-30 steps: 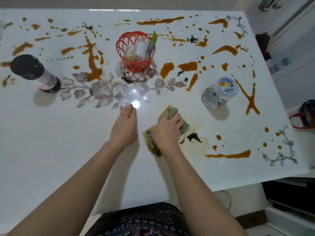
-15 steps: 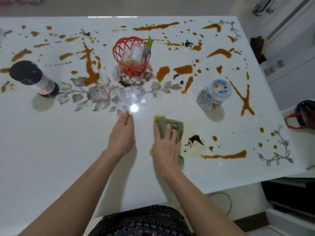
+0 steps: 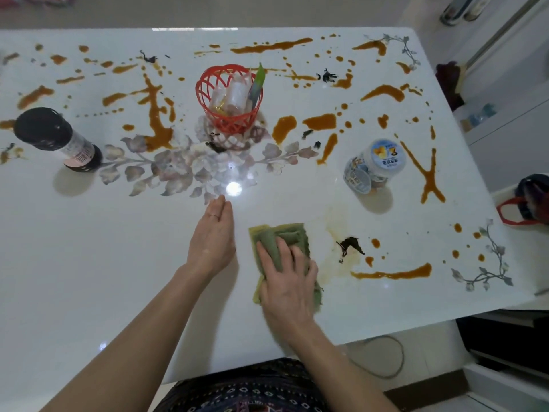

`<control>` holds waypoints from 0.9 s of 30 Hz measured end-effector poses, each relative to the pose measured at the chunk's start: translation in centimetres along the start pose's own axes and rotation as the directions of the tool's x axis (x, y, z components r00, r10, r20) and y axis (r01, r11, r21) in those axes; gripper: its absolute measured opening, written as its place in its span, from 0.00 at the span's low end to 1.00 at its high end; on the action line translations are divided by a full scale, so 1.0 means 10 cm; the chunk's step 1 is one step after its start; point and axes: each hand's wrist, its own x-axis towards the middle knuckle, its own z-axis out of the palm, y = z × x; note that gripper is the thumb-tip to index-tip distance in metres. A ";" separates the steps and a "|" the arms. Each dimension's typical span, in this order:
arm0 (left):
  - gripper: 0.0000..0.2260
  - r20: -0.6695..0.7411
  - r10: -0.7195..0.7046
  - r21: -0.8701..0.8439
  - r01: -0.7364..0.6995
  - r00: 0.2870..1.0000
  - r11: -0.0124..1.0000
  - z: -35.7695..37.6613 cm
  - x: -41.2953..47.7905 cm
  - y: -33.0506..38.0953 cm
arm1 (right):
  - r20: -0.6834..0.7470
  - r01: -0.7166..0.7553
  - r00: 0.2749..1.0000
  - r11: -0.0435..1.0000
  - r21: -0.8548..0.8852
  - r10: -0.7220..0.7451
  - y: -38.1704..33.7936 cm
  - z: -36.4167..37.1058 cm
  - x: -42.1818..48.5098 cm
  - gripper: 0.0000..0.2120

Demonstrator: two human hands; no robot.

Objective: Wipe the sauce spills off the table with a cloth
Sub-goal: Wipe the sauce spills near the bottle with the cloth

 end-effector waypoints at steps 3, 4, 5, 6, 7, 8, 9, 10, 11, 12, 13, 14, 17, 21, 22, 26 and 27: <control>0.24 0.036 -0.040 -0.046 0.041 0.999 0.998 -0.05 0.00 0.03 | 0.019 0.068 0.998 0.996 -0.053 -0.068 0.31 0.03 0.07 0.30; 0.24 0.035 -0.029 -0.053 0.031 0.999 0.998 -0.06 -0.01 0.03 | 0.014 0.053 0.999 0.996 -0.068 -0.052 0.44 0.03 0.12 0.29; 0.24 0.018 -0.007 -0.035 0.008 1.000 0.999 -0.07 0.00 0.03 | -0.006 0.020 1.000 0.998 -0.064 -0.020 0.55 0.02 0.18 0.29; 0.25 0.010 0.019 -0.017 -0.019 1.000 1.000 -0.06 -0.01 0.02 | -0.030 -0.023 0.999 0.999 -0.041 0.021 0.62 0.02 0.22 0.28; 0.25 0.007 0.035 -0.012 -0.035 0.999 0.999 -0.05 -0.01 0.01 | -0.064 -0.059 0.996 0.998 -0.016 0.058 0.63 0.03 0.24 0.27; 0.25 0.012 0.017 -0.025 -0.017 1.000 1.000 -0.05 -0.02 0.02 | -0.094 -0.081 0.992 0.997 0.008 0.081 0.57 0.05 0.24 0.27; 0.25 0.016 -0.003 -0.037 0.003 1.000 0.999 -0.05 -0.02 0.02 | -0.112 -0.081 0.990 0.996 0.024 0.084 0.49 0.08 0.24 0.27; 0.24 0.012 -0.009 -0.039 0.009 1.000 0.999 -0.04 -0.02 0.01 | -0.109 -0.053 0.992 0.998 0.031 0.056 0.38 0.12 0.24 0.27; 0.25 -0.004 -0.005 -0.030 0.005 1.000 1.000 -0.03 -0.02 0.01 | -0.092 -0.007 0.996 1.000 0.028 0.010 0.26 0.16 0.23 0.27; 0.25 -0.017 0.010 -0.004 -0.011 1.000 1.000 -0.02 -0.02 0.00 | -0.071 0.039 0.997 0.999 0.021 -0.038 0.16 0.20 0.24 0.28; 0.26 -0.017 0.034 0.028 -0.033 0.999 0.999 -0.01 -0.03 -0.01 | -0.058 0.077 0.995 0.997 0.012 -0.076 0.10 0.22 0.26 0.29; 0.26 -0.012 0.038 0.040 -0.037 0.999 0.999 -0.01 -0.03 -0.02 | -0.055 0.103 0.993 0.995 0.008 -0.102 0.10 0.22 0.33 0.29; 0.24 0.021 0.024 0.052 -0.025 0.999 0.998 -0.03 -0.02 -0.03 | -0.027 0.091 0.995 0.996 -0.023 -0.091 0.32 0.15 0.59 0.27; 0.26 0.065 0.068 0.118 -0.075 0.996 0.990 -0.08 -0.01 0.00 | -0.071 -0.214 0.974 0.977 0.012 0.214 0.71 0.09 0.76 0.27; 0.27 0.062 0.071 0.117 -0.077 0.996 0.990 -0.09 -0.01 0.00 | -0.093 -0.269 0.958 0.962 0.050 0.273 0.70 0.10 0.76 0.27; 0.25 0.020 0.031 0.045 -0.032 0.999 0.998 -0.07 -0.04 0.03 | -0.122 -0.238 0.962 0.970 0.058 0.243 0.33 0.18 0.67 0.30; 0.25 0.019 0.016 0.031 -0.017 1.000 0.999 -0.06 -0.04 0.03 | -0.103 -0.173 0.979 0.984 0.038 0.176 0.29 0.19 0.67 0.30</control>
